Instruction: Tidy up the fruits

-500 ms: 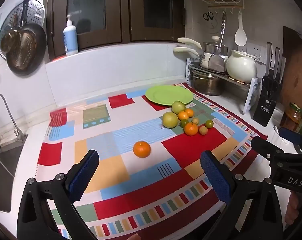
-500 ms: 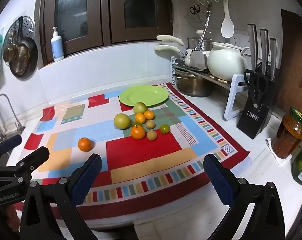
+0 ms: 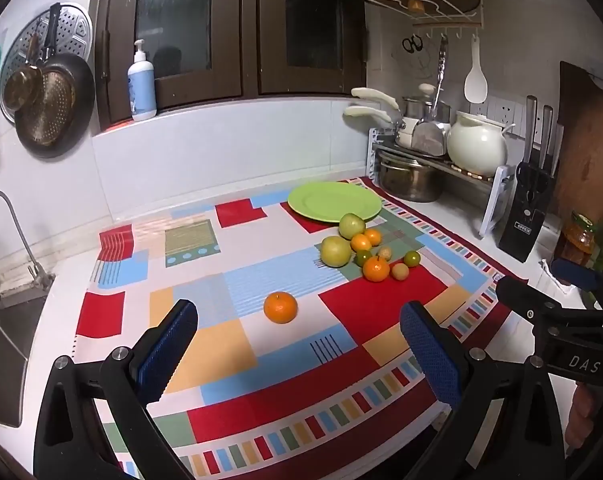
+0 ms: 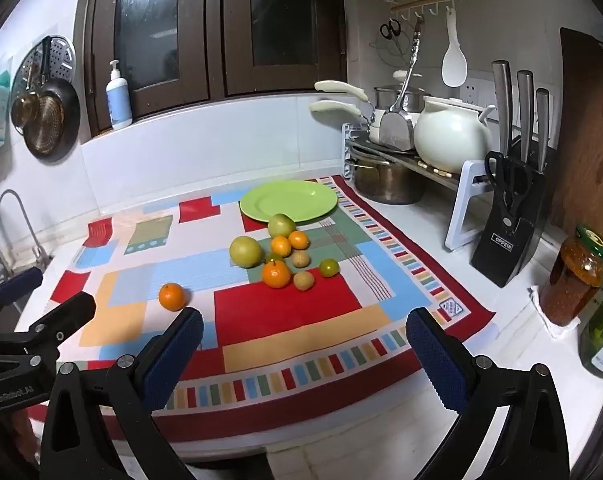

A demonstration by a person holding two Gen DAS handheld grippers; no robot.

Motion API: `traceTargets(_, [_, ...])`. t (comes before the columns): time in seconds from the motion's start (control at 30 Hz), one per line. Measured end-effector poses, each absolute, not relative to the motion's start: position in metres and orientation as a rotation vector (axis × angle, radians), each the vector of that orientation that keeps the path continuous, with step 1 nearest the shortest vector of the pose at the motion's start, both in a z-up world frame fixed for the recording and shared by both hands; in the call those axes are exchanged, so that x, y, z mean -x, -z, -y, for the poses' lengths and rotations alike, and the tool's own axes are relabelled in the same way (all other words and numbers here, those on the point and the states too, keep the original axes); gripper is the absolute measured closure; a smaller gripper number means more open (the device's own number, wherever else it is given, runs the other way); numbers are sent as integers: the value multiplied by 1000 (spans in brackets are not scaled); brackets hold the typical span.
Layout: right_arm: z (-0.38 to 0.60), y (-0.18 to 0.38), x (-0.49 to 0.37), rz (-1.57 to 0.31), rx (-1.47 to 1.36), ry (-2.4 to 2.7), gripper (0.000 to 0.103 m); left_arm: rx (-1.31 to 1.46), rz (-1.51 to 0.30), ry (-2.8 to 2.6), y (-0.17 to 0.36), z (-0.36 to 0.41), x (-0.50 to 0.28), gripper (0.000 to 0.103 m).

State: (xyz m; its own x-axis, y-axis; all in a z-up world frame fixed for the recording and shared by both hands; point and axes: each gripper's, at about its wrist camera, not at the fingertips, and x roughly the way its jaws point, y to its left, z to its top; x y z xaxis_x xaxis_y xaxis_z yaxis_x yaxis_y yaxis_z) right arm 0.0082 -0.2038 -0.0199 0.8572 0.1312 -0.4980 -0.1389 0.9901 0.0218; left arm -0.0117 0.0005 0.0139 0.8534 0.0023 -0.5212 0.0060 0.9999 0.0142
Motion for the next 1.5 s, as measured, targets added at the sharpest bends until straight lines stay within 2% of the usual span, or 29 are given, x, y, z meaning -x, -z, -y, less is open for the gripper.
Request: traceTargets(1.5, [191, 6, 7, -469, 14, -161, 1, 16, -511, 21, -28, -11, 24, 0])
